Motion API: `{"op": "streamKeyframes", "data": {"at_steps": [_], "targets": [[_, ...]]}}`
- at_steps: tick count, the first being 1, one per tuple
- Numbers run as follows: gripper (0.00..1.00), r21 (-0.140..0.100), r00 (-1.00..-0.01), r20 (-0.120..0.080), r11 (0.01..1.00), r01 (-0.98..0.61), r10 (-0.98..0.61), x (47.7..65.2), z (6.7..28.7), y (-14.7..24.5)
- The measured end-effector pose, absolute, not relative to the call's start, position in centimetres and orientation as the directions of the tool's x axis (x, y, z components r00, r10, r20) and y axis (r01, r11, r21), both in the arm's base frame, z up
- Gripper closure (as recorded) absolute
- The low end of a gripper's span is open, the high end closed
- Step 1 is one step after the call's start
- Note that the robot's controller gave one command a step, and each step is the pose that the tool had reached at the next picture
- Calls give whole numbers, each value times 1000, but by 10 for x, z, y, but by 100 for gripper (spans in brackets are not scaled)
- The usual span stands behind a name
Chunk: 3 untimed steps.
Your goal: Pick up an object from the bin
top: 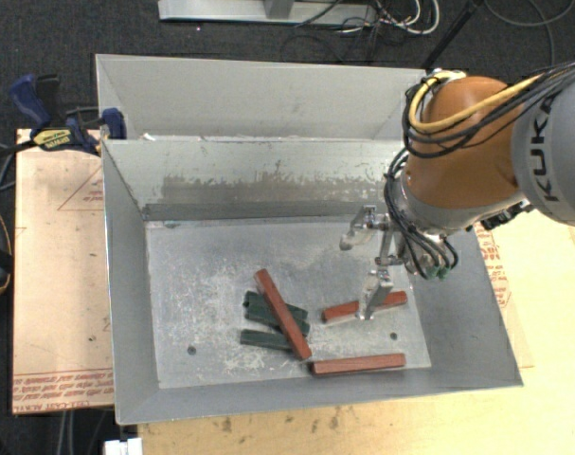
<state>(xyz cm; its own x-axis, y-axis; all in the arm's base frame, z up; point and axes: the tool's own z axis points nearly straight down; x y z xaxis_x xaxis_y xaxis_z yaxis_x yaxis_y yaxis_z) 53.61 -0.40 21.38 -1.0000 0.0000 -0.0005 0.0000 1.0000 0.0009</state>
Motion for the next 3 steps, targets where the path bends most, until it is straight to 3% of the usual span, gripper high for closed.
{"op": "streamKeyframes", "data": {"at_steps": [1,2,3], "targets": [[0,1,-1000,-1,1000,0,0,536,214,-4],[100,6,-997,-21,997,75,75,525,82,-29],[100,6,-997,-21,997,75,75,525,82,-29]]}}
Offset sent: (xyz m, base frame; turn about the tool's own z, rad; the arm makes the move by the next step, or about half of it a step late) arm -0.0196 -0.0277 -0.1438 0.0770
